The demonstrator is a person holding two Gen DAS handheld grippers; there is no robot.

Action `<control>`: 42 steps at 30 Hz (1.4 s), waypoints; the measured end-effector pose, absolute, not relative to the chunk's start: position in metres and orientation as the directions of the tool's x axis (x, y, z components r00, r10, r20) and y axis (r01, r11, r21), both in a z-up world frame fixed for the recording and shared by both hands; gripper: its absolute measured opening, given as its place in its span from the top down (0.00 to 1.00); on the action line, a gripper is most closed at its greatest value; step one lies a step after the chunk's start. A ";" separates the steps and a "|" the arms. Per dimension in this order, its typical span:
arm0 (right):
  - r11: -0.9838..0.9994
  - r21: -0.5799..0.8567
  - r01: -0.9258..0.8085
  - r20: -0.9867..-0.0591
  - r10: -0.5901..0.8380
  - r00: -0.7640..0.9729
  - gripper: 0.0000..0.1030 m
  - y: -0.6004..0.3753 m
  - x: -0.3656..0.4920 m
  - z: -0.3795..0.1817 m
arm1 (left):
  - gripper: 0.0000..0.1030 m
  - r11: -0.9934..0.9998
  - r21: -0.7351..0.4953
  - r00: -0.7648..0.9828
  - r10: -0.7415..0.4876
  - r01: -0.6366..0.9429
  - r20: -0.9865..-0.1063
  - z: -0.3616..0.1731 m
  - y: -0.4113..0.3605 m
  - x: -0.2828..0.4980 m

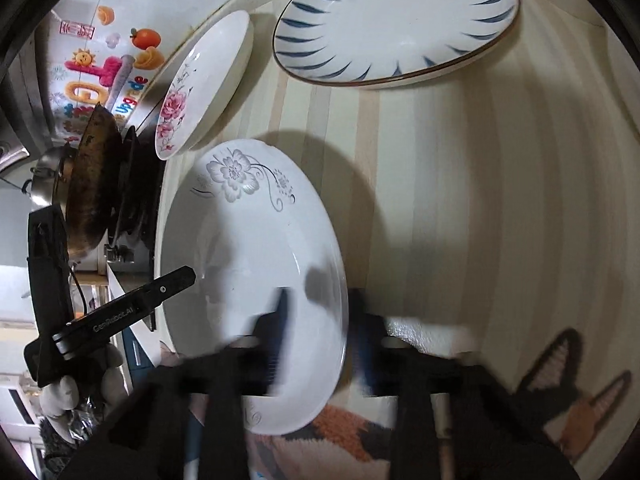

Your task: Organize plates and bowls

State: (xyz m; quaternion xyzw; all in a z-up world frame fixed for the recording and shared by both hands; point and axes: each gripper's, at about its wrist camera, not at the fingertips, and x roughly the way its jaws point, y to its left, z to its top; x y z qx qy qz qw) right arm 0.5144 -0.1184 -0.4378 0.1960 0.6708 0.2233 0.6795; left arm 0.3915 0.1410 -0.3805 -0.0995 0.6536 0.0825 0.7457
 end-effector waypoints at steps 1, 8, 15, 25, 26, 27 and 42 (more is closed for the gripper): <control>0.824 0.565 -0.047 -0.824 0.566 0.006 0.81 -0.118 0.515 -0.438 | 0.69 0.968 -0.032 0.137 0.002 -0.250 -0.991 -0.380 0.140 0.388; 0.836 0.545 -0.067 -0.835 0.548 0.042 0.84 -0.132 0.506 -0.433 | 0.73 0.981 0.005 0.169 0.038 -0.192 -0.985 -0.370 0.122 0.372; 0.841 0.532 -0.098 -0.841 0.538 0.056 0.83 -0.161 0.487 -0.419 | 0.73 0.988 0.006 0.225 0.042 -0.157 -0.974 -0.345 0.096 0.358; 0.843 0.531 -0.087 -0.829 0.538 0.151 0.83 -0.226 0.458 -0.377 | 0.73 0.994 -0.043 0.249 -0.018 -0.096 -0.968 -0.320 0.040 0.343; 0.845 0.528 -0.082 -0.829 0.534 0.163 0.83 -0.234 0.455 -0.374 | 0.72 0.995 -0.049 0.244 -0.027 -0.087 -0.969 -0.322 0.032 0.342; 0.848 0.524 -0.078 -0.831 0.529 0.172 0.83 -0.240 0.454 -0.372 | 0.72 0.995 -0.058 0.240 -0.037 -0.081 -0.970 -0.323 0.026 0.339; 0.871 0.490 0.028 -0.861 0.479 0.171 0.83 -0.290 0.443 -0.402 | 0.73 1.000 -0.021 0.188 -0.020 -0.007 -0.982 -0.379 -0.014 0.391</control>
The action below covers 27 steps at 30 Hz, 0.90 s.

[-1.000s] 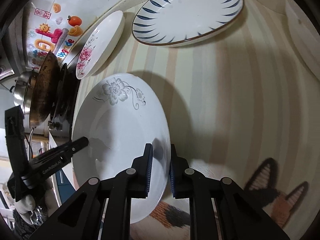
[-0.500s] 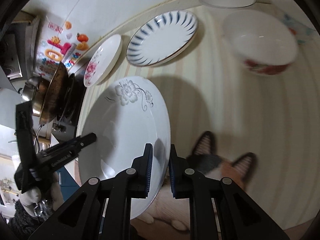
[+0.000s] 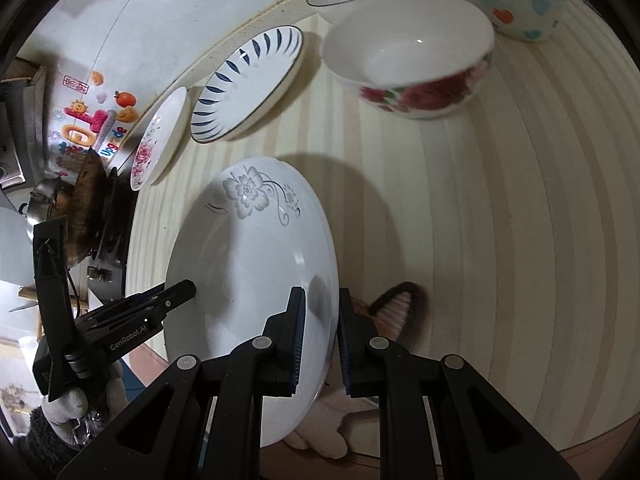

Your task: Organize plates and bowls

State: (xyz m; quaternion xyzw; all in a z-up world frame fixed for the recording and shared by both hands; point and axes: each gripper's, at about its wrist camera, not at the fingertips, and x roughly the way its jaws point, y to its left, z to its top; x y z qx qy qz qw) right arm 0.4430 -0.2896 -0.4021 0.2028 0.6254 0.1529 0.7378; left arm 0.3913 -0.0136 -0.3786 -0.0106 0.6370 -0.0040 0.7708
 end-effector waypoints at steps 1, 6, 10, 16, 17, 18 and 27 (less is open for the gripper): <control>0.871 0.491 0.030 -0.861 0.480 0.171 0.83 -0.290 0.442 -0.403 | 0.73 1.000 -0.015 0.190 -0.014 -0.002 -0.982 -0.378 -0.015 0.391; 0.877 0.479 0.036 -0.869 0.468 0.158 0.83 -0.287 0.445 -0.407 | 0.73 1.000 0.009 0.192 0.005 0.017 -0.981 -0.375 -0.020 0.393; 0.873 0.483 0.073 -0.875 0.477 0.078 0.81 -0.286 0.451 -0.418 | 0.73 0.999 0.001 0.194 -0.006 0.034 -0.981 -0.362 -0.019 0.391; 0.878 0.466 0.108 -0.885 0.465 0.042 0.76 -0.301 0.460 -0.374 | 0.68 0.996 -0.070 0.326 -0.051 -0.047 -0.944 -0.289 0.013 0.408; 0.880 0.469 0.082 -0.883 0.464 0.070 0.73 -0.297 0.468 -0.356 | 0.65 0.995 -0.075 0.343 -0.046 -0.072 -0.938 -0.281 0.021 0.417; 0.876 0.480 0.058 -0.876 0.474 0.090 0.70 -0.289 0.477 -0.342 | 0.65 0.991 -0.083 0.361 -0.040 -0.104 -0.932 -0.273 0.033 0.426; 0.795 0.545 -0.266 -0.782 0.597 0.181 0.48 -0.119 0.638 -0.315 | 0.65 0.894 -0.074 0.338 0.089 -0.442 -0.937 -0.305 0.163 0.503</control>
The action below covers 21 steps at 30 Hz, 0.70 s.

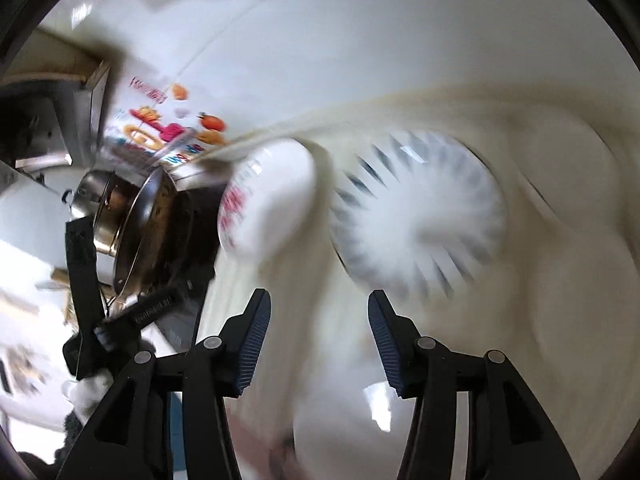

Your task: Organize plates and bowls

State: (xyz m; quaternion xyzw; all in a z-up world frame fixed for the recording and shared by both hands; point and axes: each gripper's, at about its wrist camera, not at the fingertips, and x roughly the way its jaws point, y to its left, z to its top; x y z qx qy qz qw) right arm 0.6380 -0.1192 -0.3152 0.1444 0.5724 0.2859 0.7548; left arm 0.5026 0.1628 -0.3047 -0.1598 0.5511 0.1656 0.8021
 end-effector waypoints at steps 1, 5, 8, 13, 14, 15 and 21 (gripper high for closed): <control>0.796 0.537 -0.279 -0.786 0.593 0.177 0.48 -0.105 0.653 -0.321 | 0.65 0.881 -0.069 0.327 0.100 -0.468 -0.940 -0.311 0.174 0.509; 0.811 0.457 -0.364 -0.831 0.535 0.149 0.48 -0.031 0.721 -0.354 | 0.65 0.850 -0.029 0.280 0.141 -0.526 -0.950 -0.338 0.198 0.528; 0.821 0.421 -0.385 -0.855 0.501 0.134 0.48 0.003 0.753 -0.375 | 0.65 0.839 0.016 0.242 0.175 -0.544 -0.954 -0.352 0.209 0.540; 0.833 0.397 -0.386 -0.875 0.470 0.114 0.57 0.032 0.785 -0.409 | 0.65 0.844 0.008 0.228 0.154 -0.537 -0.962 -0.371 0.221 0.554; 0.834 0.398 -0.383 -0.877 0.469 0.110 0.65 0.034 0.788 -0.415 | 0.69 0.846 -0.001 0.237 0.148 -0.533 -0.960 -0.372 0.222 0.555; 0.835 0.397 -0.380 -0.878 0.467 0.109 0.68 0.037 0.791 -0.420 | 0.75 0.848 -0.009 0.247 0.144 -0.529 -0.958 -0.372 0.223 0.556; 0.843 0.386 -0.376 -0.874 0.464 0.144 0.83 0.033 0.793 -0.432 | 0.80 0.848 -0.027 0.273 0.139 -0.529 -0.952 -0.371 0.226 0.549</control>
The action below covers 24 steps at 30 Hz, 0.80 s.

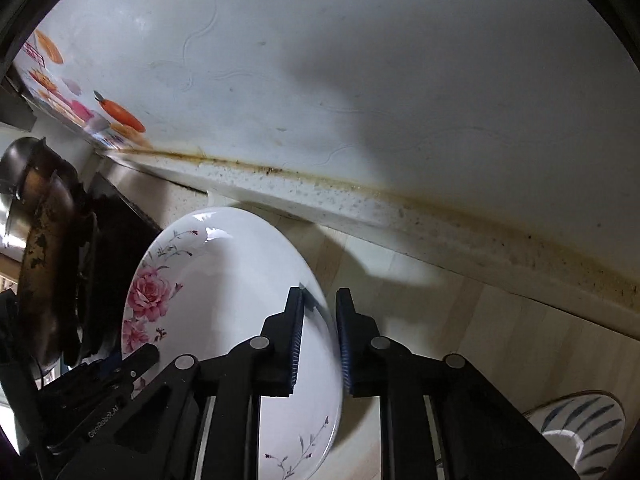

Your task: Organize plates and bowls

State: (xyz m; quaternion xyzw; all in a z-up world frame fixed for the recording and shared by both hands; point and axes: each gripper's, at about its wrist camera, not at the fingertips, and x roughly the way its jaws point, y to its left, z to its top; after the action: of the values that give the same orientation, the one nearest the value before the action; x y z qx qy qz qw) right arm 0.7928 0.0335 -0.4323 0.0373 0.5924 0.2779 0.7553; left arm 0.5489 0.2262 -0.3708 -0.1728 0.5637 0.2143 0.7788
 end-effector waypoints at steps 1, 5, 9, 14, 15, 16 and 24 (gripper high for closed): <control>0.845 0.380 -0.377 -0.876 0.459 0.146 0.83 0.033 0.792 -0.432 | 0.80 0.850 -0.029 0.277 0.139 -0.526 -0.951 -0.370 0.226 0.546; 0.845 0.373 -0.382 -0.878 0.455 0.150 0.83 0.027 0.782 -0.427 | 0.80 0.864 -0.030 0.293 0.138 -0.503 -0.946 -0.362 0.224 0.547; 0.843 0.393 -0.366 -0.866 0.473 0.161 0.83 0.010 0.766 -0.409 | 0.80 0.877 -0.051 0.323 0.121 -0.478 -0.939 -0.345 0.218 0.534; 0.841 0.413 -0.350 -0.851 0.493 0.179 0.83 -0.014 0.740 -0.381 | 0.80 0.890 -0.086 0.341 0.081 -0.448 -0.937 -0.320 0.206 0.523; 0.839 0.417 -0.348 -0.849 0.497 0.180 0.83 -0.020 0.733 -0.374 | 0.80 0.895 -0.093 0.351 0.074 -0.437 -0.933 -0.313 0.201 0.520; 0.840 0.417 -0.346 -0.848 0.497 0.186 0.83 -0.026 0.727 -0.369 | 0.80 0.900 -0.096 0.359 0.071 -0.426 -0.931 -0.305 0.196 0.514; 0.848 0.434 -0.306 -0.836 0.505 0.215 0.84 -0.087 0.656 -0.321 | 0.80 0.928 -0.136 0.399 0.015 -0.347 -0.917 -0.261 0.158 0.476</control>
State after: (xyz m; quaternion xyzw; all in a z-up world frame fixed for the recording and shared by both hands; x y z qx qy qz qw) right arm 0.6559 -0.0868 -0.3208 0.0874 0.5693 0.2619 0.7744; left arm 0.4757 0.1584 -0.2610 -0.1545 0.5369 0.1098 0.8220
